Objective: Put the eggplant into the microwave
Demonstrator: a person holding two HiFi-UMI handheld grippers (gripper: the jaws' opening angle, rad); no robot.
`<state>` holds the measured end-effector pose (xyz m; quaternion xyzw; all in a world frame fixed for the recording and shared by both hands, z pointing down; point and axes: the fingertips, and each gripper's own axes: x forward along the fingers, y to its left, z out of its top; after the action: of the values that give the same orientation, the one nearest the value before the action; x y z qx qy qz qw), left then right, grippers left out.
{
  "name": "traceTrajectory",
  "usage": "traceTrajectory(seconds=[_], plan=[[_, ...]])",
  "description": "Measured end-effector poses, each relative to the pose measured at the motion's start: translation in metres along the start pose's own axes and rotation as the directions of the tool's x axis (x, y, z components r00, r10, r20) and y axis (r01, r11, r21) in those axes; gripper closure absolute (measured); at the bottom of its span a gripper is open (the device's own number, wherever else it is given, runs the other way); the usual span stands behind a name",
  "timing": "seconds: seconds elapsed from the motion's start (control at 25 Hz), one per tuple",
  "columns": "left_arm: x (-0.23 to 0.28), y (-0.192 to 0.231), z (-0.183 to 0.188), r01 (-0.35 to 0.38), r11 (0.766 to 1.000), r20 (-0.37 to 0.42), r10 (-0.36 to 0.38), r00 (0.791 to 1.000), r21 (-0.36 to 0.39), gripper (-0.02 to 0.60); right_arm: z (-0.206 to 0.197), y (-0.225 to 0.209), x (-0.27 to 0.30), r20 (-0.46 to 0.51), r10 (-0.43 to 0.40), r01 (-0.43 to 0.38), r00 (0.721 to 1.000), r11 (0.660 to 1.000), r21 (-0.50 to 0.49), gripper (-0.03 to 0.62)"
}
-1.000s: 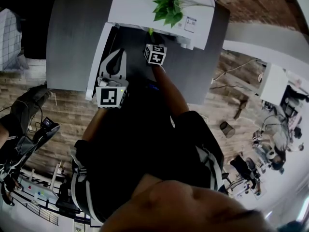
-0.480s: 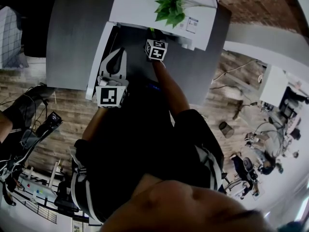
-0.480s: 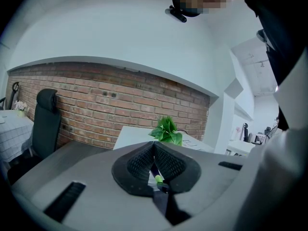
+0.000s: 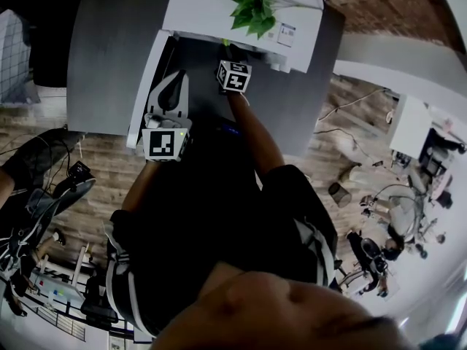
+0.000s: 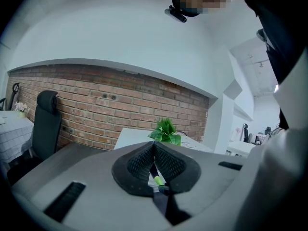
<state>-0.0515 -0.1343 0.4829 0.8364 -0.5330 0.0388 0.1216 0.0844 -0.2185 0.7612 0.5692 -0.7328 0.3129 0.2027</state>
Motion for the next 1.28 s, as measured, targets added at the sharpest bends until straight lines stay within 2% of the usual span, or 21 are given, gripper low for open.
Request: traceTrajectory(seconds=[0.4,0.6,0.72,0.84,1.04,1.28], plan=[[-0.013,-0.005,0.008,0.001,1.000,0.031,-0.001,1.000,0.008,0.546,-0.004,0.007,-0.035,0.004,0.051,-0.051,0.999,0.998,0.030,0.437],[-0.019,-0.008,0.011,0.006,1.000,0.044,-0.007,0.999,0.015,0.546,0.003,0.016,-0.052,0.016,0.074,-0.074,0.997,0.997,0.028,0.501],[-0.021,-0.010,0.016,0.007,1.000,0.063,-0.008,0.998,0.019,0.546,0.012,0.024,-0.064,0.048,0.114,-0.116,0.992,0.992,0.055,0.538],[-0.024,-0.012,0.018,0.007,1.000,0.068,-0.008,0.998,0.019,0.546,0.021,0.032,-0.078,0.069,0.148,-0.152,0.987,0.986,0.062,0.550],[-0.030,-0.015,0.022,0.007,1.000,0.080,-0.009,0.997,0.022,0.546,0.031,0.039,-0.101,0.068,0.157,-0.160,0.985,0.986,0.048,0.556],[-0.034,-0.018,0.024,0.005,0.999,0.094,-0.009,0.996,0.035,0.546,0.053,0.040,-0.135,0.155,0.154,-0.164,0.976,0.985,0.059,0.559]])
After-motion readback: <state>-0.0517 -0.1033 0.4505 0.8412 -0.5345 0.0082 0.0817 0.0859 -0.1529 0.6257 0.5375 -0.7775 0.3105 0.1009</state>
